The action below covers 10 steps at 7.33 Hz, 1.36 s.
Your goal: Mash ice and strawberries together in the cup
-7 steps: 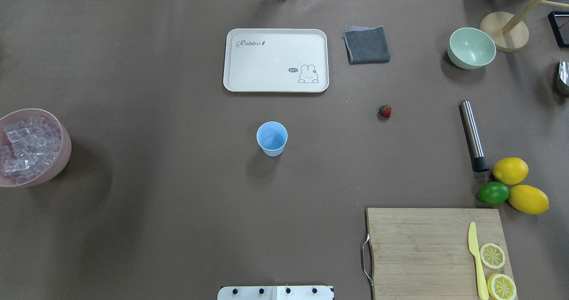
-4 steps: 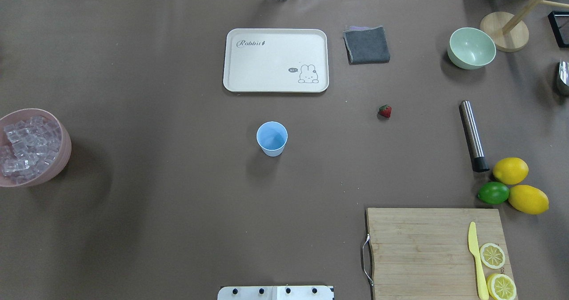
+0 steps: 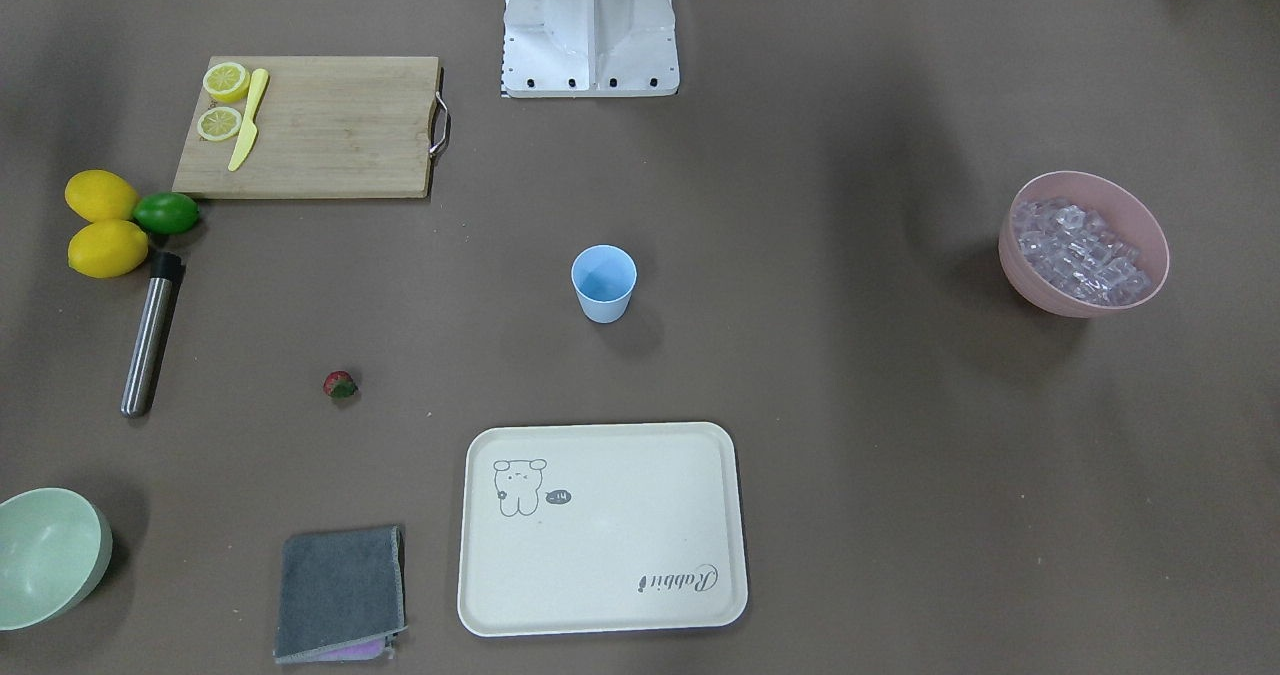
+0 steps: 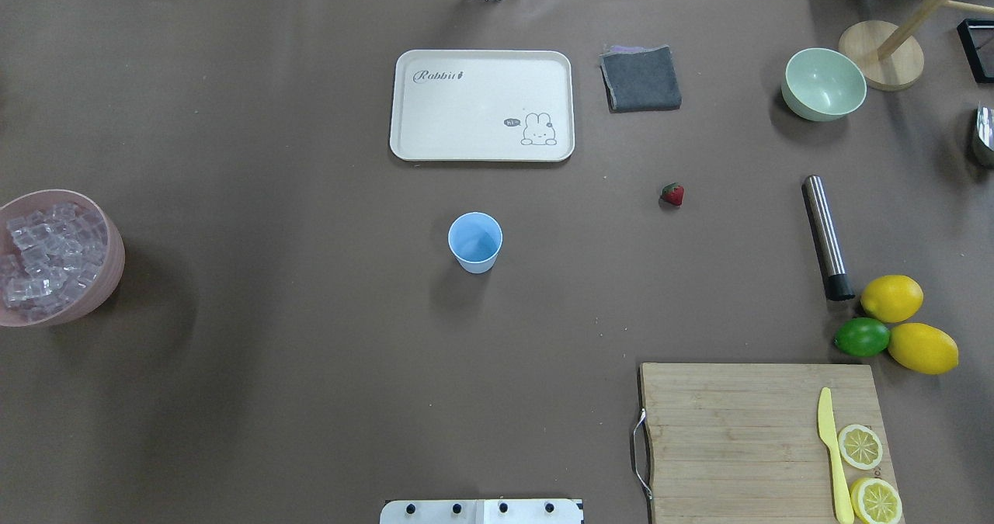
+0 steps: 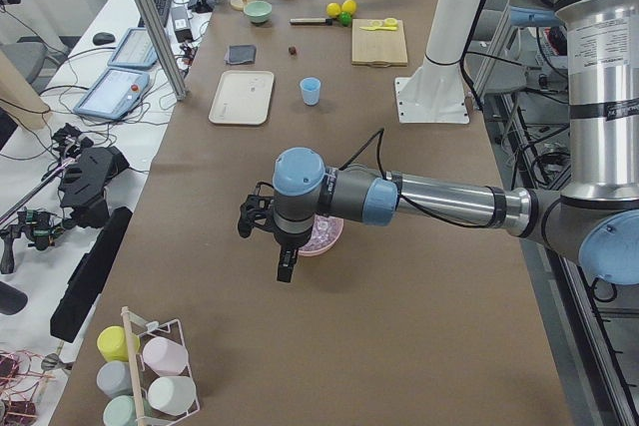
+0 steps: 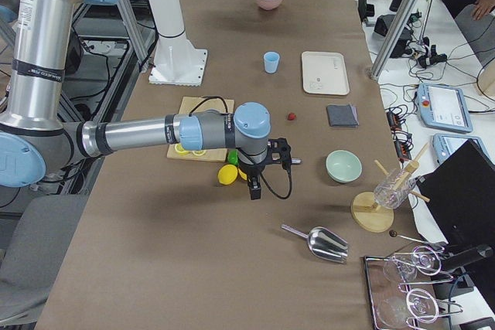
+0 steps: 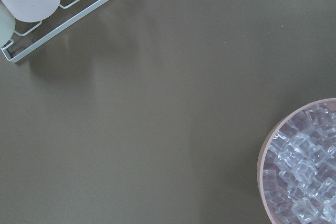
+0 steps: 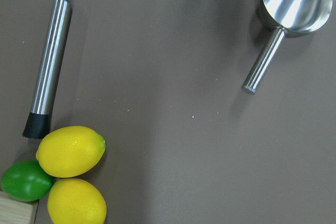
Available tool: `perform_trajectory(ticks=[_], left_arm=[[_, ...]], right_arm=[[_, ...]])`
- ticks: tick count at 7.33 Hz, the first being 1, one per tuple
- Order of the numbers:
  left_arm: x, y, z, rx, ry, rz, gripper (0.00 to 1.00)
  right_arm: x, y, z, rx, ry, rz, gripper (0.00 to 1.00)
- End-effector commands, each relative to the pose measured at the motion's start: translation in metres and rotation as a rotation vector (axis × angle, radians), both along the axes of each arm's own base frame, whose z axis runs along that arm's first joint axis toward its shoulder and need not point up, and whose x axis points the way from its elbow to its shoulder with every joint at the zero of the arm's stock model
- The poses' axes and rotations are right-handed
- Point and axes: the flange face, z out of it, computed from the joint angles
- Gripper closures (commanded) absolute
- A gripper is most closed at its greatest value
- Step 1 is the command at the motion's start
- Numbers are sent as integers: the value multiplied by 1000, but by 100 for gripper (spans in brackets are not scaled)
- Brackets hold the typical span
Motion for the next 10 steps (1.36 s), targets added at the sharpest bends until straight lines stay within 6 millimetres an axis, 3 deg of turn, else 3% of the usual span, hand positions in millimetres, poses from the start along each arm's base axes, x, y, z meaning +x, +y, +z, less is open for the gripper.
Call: perform_trajectory(ticks=[1,3,5,6,8,10], left_arm=[[1,-1,-16,-25,14,-62,2],[31,-8,-39,-66,49,-123,2],[81,-11,-61,-109,98,-180,2],[106,-10,-63,-130,89,-195,3],[159,12,-57,-142,61,-211,3],[199,32,-52,-159,36,-196,3]], right_arm=[[0,-1,-1,-1,1,5,0],[0,-2,-4,4,-2,4,0],[0,-2,-2,4,-1,6,0],[0,0,-1,1,-1,4,0],[0,0,-1,-1,1,6,0],[0,0,0,-6,0,6,0]])
